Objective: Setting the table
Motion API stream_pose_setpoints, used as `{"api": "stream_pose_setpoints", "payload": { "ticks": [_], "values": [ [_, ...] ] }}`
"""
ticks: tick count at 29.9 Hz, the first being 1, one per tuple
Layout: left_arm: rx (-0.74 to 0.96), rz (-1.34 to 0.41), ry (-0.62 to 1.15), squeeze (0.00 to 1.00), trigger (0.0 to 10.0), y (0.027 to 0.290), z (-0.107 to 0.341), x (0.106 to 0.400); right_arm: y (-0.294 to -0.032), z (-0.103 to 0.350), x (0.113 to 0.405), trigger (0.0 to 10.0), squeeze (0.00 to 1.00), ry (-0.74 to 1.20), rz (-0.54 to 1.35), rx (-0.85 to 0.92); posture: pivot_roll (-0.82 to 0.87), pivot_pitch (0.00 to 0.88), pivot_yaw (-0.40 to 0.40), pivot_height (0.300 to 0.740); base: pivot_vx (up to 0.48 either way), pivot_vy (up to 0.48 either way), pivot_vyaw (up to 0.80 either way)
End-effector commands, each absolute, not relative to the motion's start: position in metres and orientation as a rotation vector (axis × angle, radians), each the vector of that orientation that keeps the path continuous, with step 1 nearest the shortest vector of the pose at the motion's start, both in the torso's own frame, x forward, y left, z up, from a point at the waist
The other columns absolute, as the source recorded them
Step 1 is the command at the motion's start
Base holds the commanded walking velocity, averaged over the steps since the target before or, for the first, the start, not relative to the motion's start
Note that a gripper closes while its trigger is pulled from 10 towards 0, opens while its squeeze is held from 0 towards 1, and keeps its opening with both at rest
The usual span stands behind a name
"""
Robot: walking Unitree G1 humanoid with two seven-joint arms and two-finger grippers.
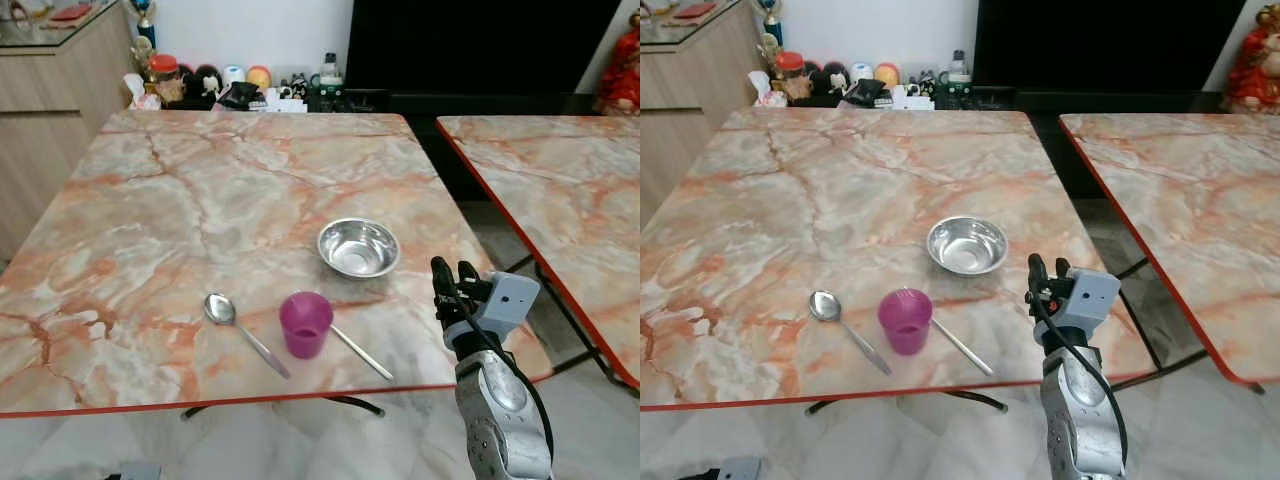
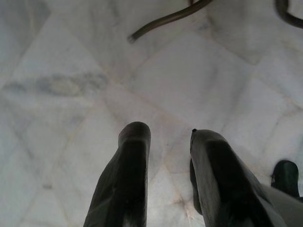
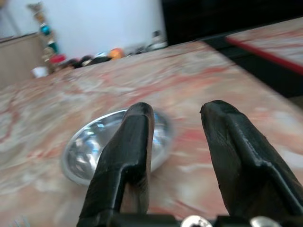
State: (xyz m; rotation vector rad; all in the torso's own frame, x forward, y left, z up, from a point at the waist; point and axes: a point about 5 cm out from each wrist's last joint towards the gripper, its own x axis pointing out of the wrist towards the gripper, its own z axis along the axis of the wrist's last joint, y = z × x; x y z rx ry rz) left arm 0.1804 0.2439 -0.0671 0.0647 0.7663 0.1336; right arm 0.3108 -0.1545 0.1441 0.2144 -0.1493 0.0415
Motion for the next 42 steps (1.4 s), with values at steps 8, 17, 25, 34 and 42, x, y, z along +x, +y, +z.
{"api": "stream_pose_setpoints", "payload": {
  "ticks": [8, 17, 25, 34, 42],
  "values": [
    [0.053, 0.151, 0.798, 0.0, 10.0, 0.246, -0.072, 0.171, -0.148, 0.145, 0.31, 10.0, 0.0, -0.147, 0.086, 0.228, -0.04, 0.107, -0.029, 0.74, 0.261, 0.0, 0.19],
    [0.053, 0.154, 0.797, 0.0, 10.0, 0.246, -0.072, 0.169, -0.155, 0.141, 0.303, 10.0, 0.0, -0.126, 0.006, 0.3, -0.04, 0.11, -0.032, 0.74, 0.0, 0.0, 0.0],
    [0.064, 0.145, 0.809, 0.0, 10.0, 0.247, -0.073, 0.168, -0.172, 0.135, 0.285, 10.0, 0.6, -0.101, -0.115, 0.383, -0.04, 0.117, -0.035, 0.74, 0.0, 0.0, 0.0],
    [0.07, 0.144, 0.82, 0.0, 10.0, 0.248, -0.074, 0.164, -0.173, 0.114, 0.271, 10.0, 0.0, 0.043, -0.09, 0.516, -0.04, 0.123, -0.038, 0.74, 0.0, 0.0, 0.0],
    [0.068, 0.148, 0.817, 0.0, 10.0, 0.249, -0.074, 0.164, -0.169, 0.108, 0.276, 10.0, 0.0, 0.107, -0.059, 0.651, -0.03, 0.119, -0.04, 0.74, 0.0, 0.0, 0.0]
  ]
}}
